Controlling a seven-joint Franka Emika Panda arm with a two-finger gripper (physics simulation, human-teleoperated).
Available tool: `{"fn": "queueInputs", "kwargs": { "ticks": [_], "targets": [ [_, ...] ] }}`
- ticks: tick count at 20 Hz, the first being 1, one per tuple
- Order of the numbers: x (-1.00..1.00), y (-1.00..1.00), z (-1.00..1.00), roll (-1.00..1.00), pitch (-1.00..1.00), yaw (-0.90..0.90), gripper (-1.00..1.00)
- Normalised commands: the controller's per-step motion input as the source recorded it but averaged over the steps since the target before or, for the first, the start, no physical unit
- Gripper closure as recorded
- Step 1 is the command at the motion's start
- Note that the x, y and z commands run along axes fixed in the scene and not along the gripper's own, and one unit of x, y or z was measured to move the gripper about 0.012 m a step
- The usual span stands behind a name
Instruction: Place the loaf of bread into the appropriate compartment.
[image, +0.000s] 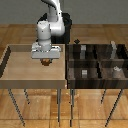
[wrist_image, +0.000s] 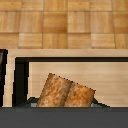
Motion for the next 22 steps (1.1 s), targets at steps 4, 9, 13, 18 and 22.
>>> {"fn": "queueInputs", "kwargs": {
  "ticks": [4, 9, 13, 18, 22],
  "targets": [
    [0.0, 1.0, 0.0, 0.0, 0.0, 0.0, 1.0],
    [0.0, 1.0, 0.0, 0.0, 0.0, 0.0, 1.0],
    [0.0, 1.0, 0.0, 0.0, 0.0, 0.0, 1.0],
    [0.0, 1.0, 0.0, 0.0, 0.0, 0.0, 1.0],
    [-0.05, 1.0, 0.0, 0.0, 0.0, 0.0, 1.0]
  ]
}}
